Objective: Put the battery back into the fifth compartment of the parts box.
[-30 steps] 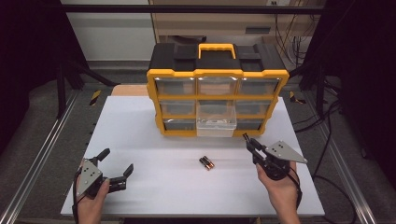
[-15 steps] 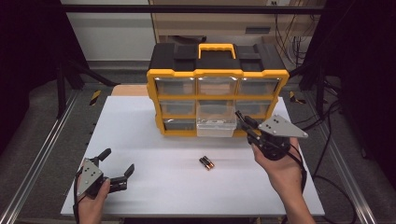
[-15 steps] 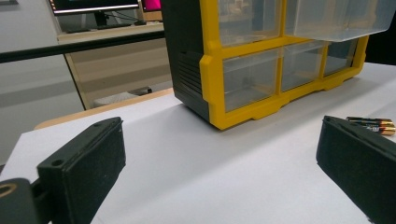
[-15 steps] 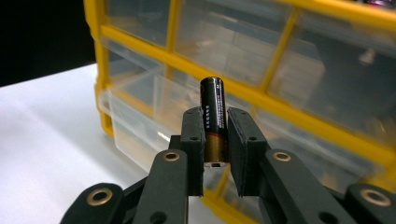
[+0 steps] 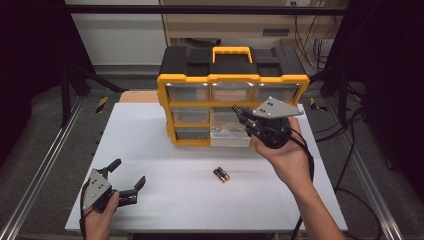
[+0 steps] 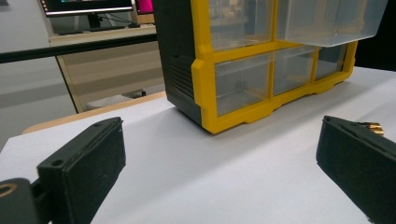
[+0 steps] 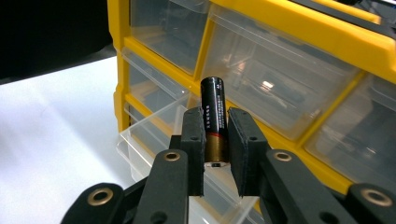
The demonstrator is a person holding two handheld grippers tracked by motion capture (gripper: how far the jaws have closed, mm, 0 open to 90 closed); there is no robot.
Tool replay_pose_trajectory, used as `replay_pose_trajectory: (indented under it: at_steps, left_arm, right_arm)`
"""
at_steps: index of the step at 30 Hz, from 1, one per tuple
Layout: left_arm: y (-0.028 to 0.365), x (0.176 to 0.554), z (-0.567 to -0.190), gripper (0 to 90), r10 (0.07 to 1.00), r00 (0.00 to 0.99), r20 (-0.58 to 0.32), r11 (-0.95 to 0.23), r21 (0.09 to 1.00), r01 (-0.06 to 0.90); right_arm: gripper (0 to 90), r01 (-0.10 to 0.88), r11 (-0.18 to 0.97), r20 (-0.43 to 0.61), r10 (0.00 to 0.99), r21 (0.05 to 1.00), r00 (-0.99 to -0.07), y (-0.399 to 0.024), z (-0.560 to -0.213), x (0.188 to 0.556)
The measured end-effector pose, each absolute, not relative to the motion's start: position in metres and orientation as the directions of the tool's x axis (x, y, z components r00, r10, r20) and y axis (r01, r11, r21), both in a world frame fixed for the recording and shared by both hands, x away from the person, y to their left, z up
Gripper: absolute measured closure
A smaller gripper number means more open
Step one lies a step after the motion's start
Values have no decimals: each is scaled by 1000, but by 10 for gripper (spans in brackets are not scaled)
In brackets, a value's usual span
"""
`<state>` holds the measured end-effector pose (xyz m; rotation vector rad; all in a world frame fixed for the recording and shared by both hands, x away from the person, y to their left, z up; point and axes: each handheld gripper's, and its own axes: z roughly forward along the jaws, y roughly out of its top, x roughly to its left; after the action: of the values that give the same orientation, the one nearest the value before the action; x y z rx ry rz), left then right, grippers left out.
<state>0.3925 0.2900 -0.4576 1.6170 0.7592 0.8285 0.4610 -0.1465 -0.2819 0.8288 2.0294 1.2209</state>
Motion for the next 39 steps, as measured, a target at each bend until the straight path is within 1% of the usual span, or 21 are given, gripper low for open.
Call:
replay_pose_trajectory:
  at_steps: [8,9,10,11,12,15,16,18,19,23,31,39]
  left_arm:
    - [289,391,-456,14,823,554,125,-179,983,44]
    - [289,391,-456,14,822,556,121,-174,984,45]
    - [289,392,-457,13,822,557,119,-174,984,46]
    - [289,392,-457,14,822,556,120,-176,983,48]
    - [290,392,-457,14,823,555,121,-178,983,48]
    - [290,391,-456,14,827,547,128,-182,982,46]
    - [291,391,-456,15,828,547,127,-181,982,46]
    - [291,392,-457,15,829,545,125,-180,982,49]
    - [291,393,-457,15,830,544,125,-180,982,49]
    - [293,393,-457,15,830,542,129,-183,982,47]
    - [295,390,-455,14,827,546,134,-183,982,36]
    - [292,392,-456,14,817,558,143,-195,980,36]
  right_arm:
    - [765,239,409,-180,756,881,-629,-136,-290,477]
    - [730,249,402,-172,762,881,-624,-136,-292,478]
    - [591,265,380,-148,774,886,-616,-134,-296,481]
    - [507,287,373,-129,777,882,-616,-132,-299,482]
    - [460,292,374,-131,783,880,-608,-131,-301,482]
    - [340,263,352,-137,793,898,-594,-132,-302,477]
    - [287,260,348,-141,801,901,-582,-133,-302,475]
    - [217,260,341,-144,812,903,-566,-135,-301,471]
    - [168,258,338,-144,815,905,-562,-137,-301,468]
    - [71,266,335,-146,827,904,-543,-143,-303,459]
    - [58,296,331,-126,828,896,-546,-155,-316,441]
    - [59,337,311,-90,839,889,-536,-169,-327,439]
